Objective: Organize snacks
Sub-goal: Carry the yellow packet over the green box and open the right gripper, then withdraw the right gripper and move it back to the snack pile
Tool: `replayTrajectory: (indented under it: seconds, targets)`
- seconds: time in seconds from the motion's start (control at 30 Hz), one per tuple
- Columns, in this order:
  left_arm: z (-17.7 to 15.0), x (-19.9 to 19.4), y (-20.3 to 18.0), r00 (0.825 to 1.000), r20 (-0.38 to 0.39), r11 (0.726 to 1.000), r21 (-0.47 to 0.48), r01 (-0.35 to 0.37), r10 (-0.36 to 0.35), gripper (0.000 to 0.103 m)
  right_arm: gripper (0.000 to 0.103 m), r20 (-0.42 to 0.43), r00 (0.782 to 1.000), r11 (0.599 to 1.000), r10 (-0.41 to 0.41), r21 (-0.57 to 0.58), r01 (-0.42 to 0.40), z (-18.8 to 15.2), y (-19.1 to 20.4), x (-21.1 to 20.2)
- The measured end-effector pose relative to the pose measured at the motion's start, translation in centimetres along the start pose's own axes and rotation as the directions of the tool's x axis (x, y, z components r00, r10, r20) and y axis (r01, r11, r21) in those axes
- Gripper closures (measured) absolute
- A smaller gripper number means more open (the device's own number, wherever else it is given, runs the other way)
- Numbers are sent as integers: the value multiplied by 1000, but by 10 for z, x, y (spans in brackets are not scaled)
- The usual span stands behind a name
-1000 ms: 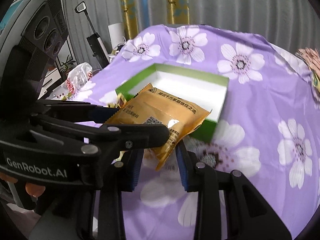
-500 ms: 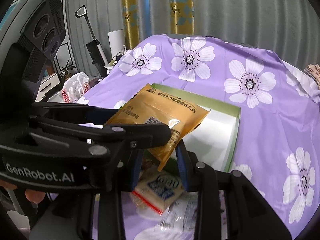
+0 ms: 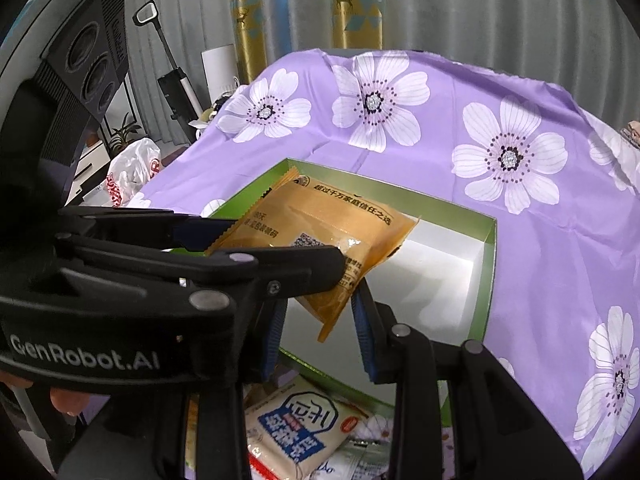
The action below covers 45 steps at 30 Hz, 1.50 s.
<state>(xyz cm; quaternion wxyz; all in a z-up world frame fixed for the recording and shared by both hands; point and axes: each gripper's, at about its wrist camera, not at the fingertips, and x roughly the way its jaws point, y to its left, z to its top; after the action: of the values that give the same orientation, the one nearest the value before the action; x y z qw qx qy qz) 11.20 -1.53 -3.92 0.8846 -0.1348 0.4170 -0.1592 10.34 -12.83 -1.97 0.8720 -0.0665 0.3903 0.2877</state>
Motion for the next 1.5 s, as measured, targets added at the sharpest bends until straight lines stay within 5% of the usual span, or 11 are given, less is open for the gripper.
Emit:
replayTrajectory:
  seconds: [0.33, 0.5, 0.7, 1.13, 1.27, 1.5]
  targets:
    - [2, 12, 7, 1000, -21, 1000, -17, 3, -4, 47, 66, -20, 1000, 1000, 2, 21, -2, 1, -4, 11]
    - [4, 16, 7, 999, -24, 999, -26, -28, 27, 45, 49, -15, 1000, 998, -26, 50, 27, -1, -6, 13]
    - [2, 13, 6, 997, -3, 997, -11, -71, 71, 20, 36, 6, 997, 996, -81, 46, 81, 0, -5, 4]
    - [-11, -29, 14, 988, 44, 988, -32, -149, 150, 18, 23, 32, 964, 964, -263, 44, 261, -4, 15, -53]
    - [-17, -41, 9, 986, 49, 987, -26, -157, 158, 18, 11, 63, 948, 950, -313, 30, 312, -4, 22, -74]
    - [-26, -62, 0, 985, 66, 987, -13, -162, 162, 18, 8, 100, 941, 946, -322, 8, 323, -7, 35, -101]
